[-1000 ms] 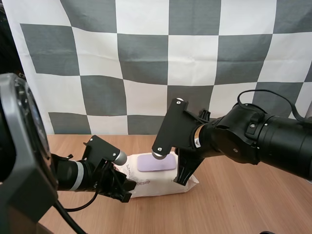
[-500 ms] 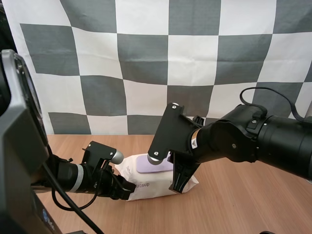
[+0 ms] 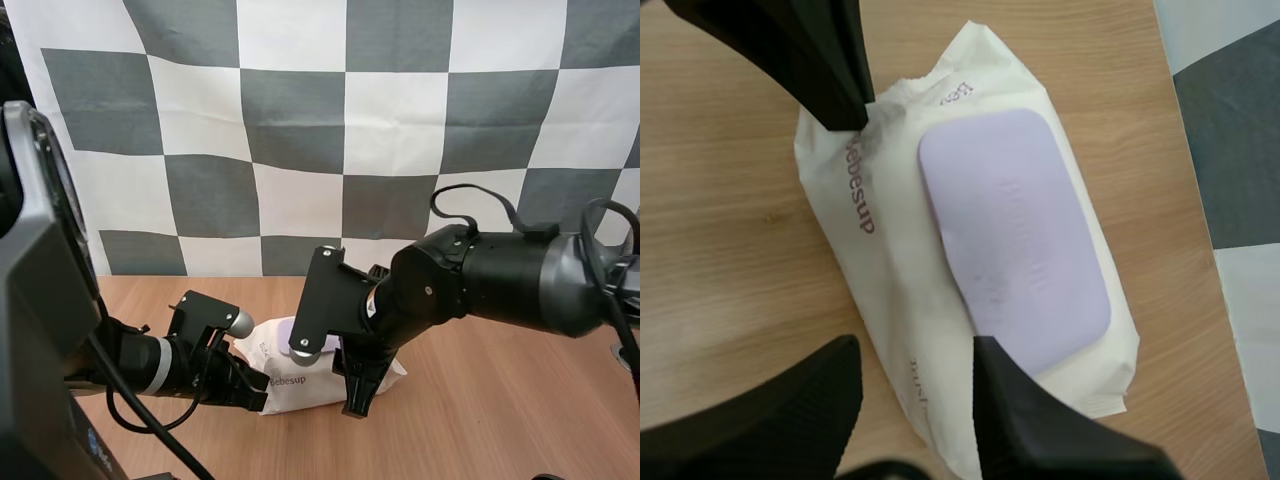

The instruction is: Open the wet wipes lid

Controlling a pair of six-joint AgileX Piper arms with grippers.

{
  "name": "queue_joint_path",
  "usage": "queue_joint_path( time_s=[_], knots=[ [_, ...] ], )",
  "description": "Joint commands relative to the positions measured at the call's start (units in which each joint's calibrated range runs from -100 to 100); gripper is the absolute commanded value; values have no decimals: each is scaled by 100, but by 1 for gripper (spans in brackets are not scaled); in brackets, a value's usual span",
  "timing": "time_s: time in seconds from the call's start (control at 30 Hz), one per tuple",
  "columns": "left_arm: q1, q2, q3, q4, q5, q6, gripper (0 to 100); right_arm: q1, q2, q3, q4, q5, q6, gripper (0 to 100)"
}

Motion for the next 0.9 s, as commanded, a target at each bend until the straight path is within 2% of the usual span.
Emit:
queue_joint_path(
  time_s=[0.0, 0.13, 0.6, 0.87],
  knots=[
    [1, -1, 0, 46, -7, 98, 0, 4, 151, 4, -14, -60, -23, 62],
    [1, -1, 0, 286, -7, 98, 0, 4, 296, 4, -30, -334, -34, 62],
    [1, -1, 0, 282, 208, 98, 0, 4, 478, 4, -188, -1000, -144, 62],
    [1, -1, -41, 268, 440, 98, 0, 4, 967, 4, -198, -1368, -171, 62]
  ],
)
